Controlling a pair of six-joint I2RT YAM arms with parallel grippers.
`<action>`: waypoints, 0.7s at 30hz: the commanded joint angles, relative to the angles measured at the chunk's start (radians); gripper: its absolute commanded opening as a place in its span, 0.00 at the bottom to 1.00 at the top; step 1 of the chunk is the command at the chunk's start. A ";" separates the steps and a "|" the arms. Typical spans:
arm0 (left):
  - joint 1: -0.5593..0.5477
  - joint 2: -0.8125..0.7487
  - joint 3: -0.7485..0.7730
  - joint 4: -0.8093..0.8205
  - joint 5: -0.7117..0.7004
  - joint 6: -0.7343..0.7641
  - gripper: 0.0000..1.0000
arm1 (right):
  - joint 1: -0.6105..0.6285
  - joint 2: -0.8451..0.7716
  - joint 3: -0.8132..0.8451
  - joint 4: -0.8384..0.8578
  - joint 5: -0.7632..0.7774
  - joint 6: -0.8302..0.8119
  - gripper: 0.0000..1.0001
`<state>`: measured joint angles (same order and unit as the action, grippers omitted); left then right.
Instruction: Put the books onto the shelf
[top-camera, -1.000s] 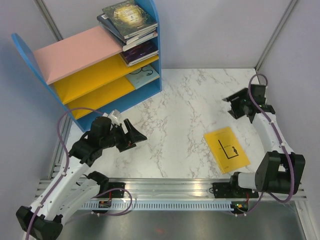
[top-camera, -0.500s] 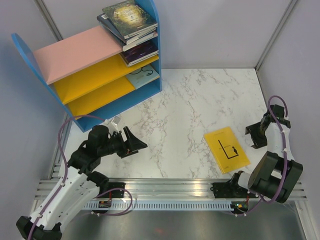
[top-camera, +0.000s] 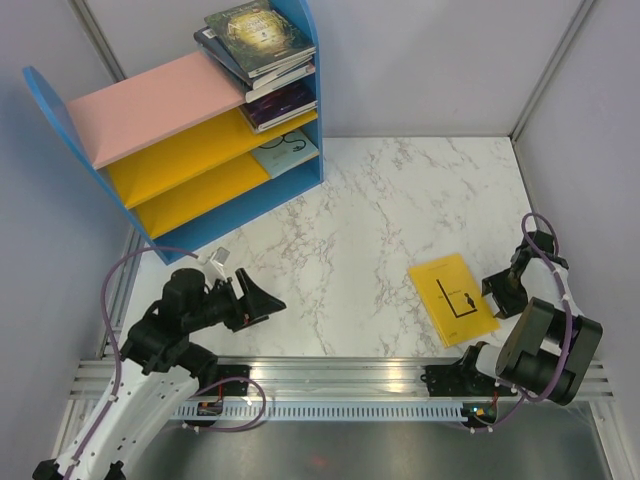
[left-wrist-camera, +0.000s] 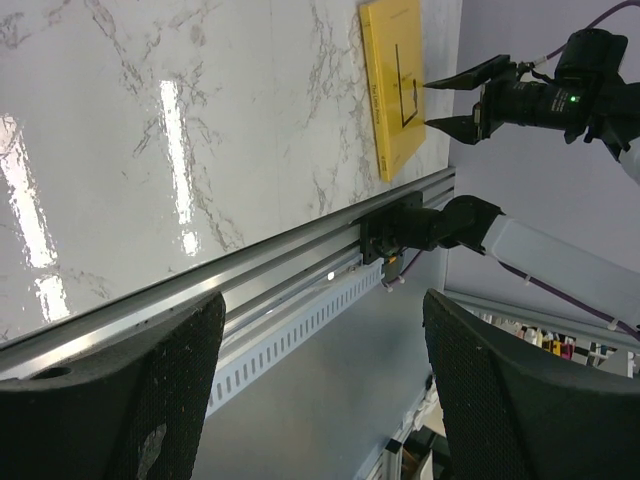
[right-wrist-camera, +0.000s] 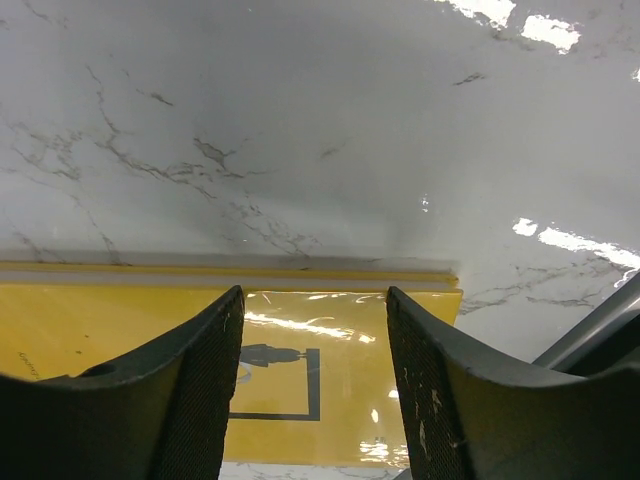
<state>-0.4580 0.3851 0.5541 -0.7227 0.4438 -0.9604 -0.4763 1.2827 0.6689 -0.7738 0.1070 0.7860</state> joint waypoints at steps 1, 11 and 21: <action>-0.002 -0.032 0.021 -0.047 -0.013 -0.034 0.82 | -0.004 0.021 -0.071 0.100 -0.047 -0.005 0.63; -0.004 -0.042 0.001 -0.053 -0.013 -0.049 0.82 | 0.244 -0.018 -0.195 0.177 -0.199 0.179 0.60; -0.004 0.087 -0.063 -0.002 0.001 -0.011 0.82 | 0.853 -0.146 -0.209 0.344 -0.369 0.684 0.58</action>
<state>-0.4587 0.4274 0.5159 -0.7677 0.4252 -0.9852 0.2241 1.1099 0.5148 -0.5213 -0.0322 1.2057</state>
